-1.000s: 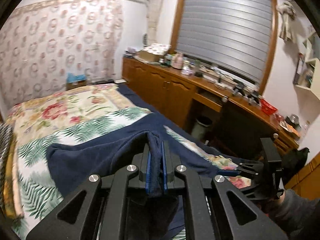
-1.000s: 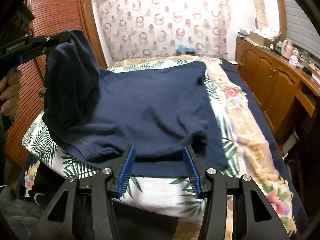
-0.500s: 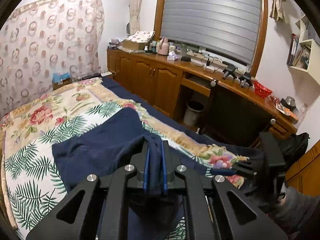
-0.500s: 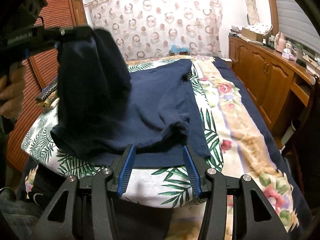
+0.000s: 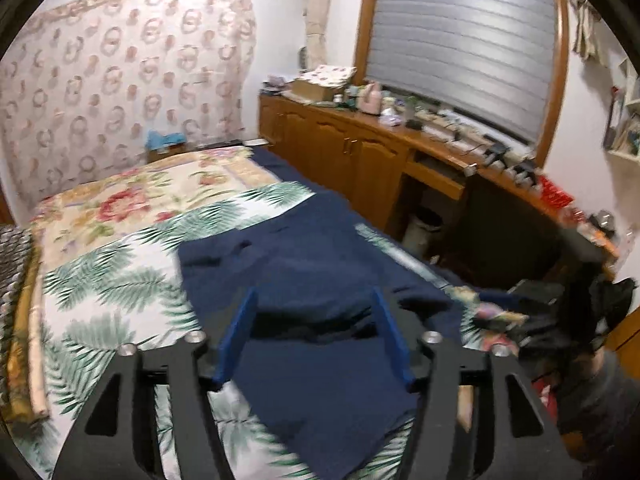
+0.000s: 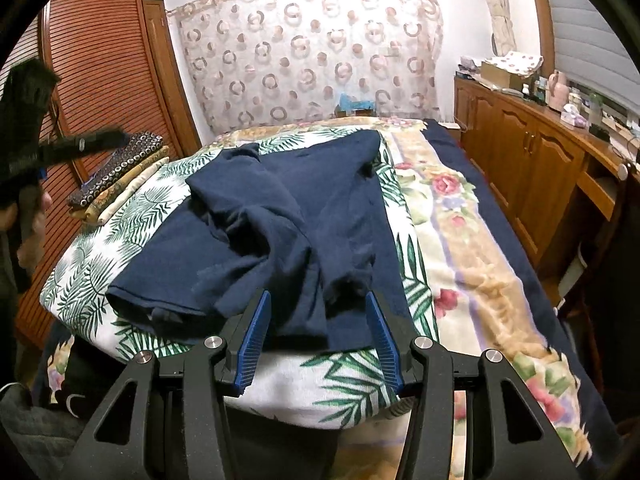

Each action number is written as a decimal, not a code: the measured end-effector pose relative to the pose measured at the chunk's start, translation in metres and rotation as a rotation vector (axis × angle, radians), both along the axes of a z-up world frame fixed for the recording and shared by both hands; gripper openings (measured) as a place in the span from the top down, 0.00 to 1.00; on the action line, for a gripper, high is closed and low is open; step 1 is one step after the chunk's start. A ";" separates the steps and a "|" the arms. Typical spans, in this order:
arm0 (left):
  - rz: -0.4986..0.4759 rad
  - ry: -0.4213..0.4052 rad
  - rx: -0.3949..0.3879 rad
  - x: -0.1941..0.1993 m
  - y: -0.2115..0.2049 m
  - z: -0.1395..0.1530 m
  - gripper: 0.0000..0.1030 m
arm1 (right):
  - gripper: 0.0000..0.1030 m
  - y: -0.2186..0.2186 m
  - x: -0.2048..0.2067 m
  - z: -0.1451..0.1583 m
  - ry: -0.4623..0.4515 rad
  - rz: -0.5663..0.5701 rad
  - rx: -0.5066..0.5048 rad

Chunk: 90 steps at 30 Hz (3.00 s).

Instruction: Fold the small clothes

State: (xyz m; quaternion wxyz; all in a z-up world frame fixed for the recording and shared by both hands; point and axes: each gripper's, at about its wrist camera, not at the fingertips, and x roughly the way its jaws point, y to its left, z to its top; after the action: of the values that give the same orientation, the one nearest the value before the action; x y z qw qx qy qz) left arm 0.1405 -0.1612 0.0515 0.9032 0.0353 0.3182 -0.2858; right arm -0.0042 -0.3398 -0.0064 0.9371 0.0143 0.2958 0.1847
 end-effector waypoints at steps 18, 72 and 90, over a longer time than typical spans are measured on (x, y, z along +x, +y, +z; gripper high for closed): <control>0.168 0.044 0.034 -0.014 0.065 -0.055 0.32 | 0.50 0.051 0.040 0.024 -0.040 0.127 -0.053; 0.215 0.123 0.024 -0.022 0.068 -0.093 0.32 | 0.57 0.029 0.285 0.036 0.161 0.062 -0.215; 0.203 0.143 0.039 -0.026 0.061 -0.103 0.32 | 0.94 0.009 0.318 0.042 0.100 -0.049 -0.086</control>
State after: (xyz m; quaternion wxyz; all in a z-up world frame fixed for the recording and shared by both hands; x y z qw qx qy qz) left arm 0.1145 -0.1003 -0.0511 0.9016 0.0002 0.3894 -0.1885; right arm 0.3139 -0.3304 0.0357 0.9251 -0.0095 0.3495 0.1480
